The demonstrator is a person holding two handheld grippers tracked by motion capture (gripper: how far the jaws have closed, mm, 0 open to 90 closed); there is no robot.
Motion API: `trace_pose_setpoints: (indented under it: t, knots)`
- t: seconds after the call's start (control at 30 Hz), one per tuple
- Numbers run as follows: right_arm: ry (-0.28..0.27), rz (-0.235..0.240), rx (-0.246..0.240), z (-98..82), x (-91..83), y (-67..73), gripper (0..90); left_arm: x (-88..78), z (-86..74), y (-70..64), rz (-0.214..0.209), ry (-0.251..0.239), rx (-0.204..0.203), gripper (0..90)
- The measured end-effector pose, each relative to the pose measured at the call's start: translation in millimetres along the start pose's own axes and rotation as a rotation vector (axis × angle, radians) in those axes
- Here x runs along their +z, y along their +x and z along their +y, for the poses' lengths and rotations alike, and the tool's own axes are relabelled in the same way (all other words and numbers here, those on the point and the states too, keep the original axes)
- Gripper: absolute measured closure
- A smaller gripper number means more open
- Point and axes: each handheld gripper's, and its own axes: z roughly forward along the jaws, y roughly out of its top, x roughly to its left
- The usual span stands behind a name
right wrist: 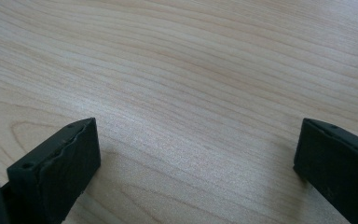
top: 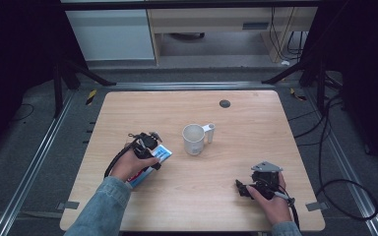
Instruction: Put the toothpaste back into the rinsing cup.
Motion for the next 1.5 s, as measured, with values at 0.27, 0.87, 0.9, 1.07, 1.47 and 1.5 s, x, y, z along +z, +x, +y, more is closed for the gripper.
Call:
trace_pose_setpoints:
  t: [0.27, 0.87, 0.9, 1.07, 1.47, 1.5]
  knots:
    - [0.001, 0.004, -0.006, -0.3, -0.4, -0.8, 0.6, 4.3, 6.9, 0.6, 0.014, 0.042, 0.024, 29.2]
    - [0.002, 0.006, -0.009, -0.4, -0.6, -1.1, 0.7, 9.7, 4.6, 3.0, -0.015, 0.043, 0.02, 43.6]
    - [0.001, 0.006, -0.009, -0.4, -0.5, -1.2, 0.6, 9.7, 4.5, 2.8, -0.014, 0.042, 0.021, 44.2]
    - [0.001, 0.006, -0.009, -0.4, -0.5, -1.1, 0.6, 9.1, 4.1, 3.4, -0.026, 0.042, 0.023, 46.8]
    - [0.001, 0.012, -0.013, -0.6, -0.7, -1.6, 0.6, 0.6, -2.2, -0.9, -0.019, -0.006, 0.055, 67.0]
    - [0.001, 0.012, -0.014, -0.6, -0.7, -1.7, 0.6, 0.0, -2.8, -1.2, -0.018, -0.011, 0.055, 68.3]
